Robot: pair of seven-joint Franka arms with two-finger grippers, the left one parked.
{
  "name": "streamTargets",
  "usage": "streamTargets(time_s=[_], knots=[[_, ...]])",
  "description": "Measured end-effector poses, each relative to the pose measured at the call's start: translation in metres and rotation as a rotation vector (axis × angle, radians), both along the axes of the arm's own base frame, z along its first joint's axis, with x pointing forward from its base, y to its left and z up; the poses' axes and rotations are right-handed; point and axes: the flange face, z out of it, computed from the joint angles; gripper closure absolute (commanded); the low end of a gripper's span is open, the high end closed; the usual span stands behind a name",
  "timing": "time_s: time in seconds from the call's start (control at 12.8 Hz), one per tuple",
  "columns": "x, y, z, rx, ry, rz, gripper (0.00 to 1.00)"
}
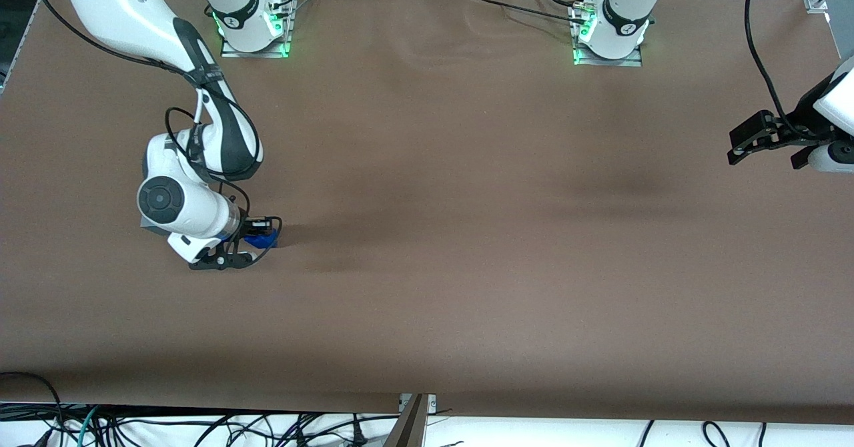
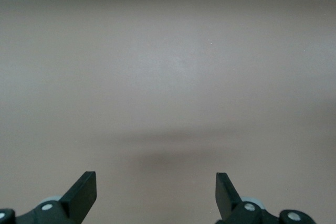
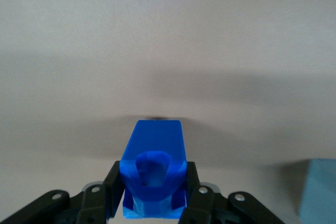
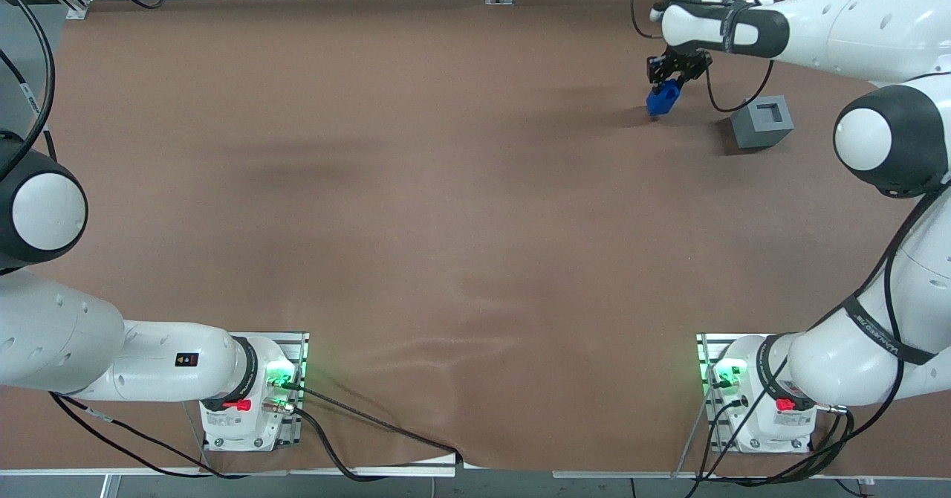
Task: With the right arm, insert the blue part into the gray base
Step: 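Carry the blue block with the right gripper over the gray base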
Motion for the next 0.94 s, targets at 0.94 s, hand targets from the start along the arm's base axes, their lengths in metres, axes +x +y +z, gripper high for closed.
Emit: streamTargets(time_s=[0.94], knots=[[-0.019, -0.187, 0.094, -0.073, 0.063, -0.004, 0.79]])
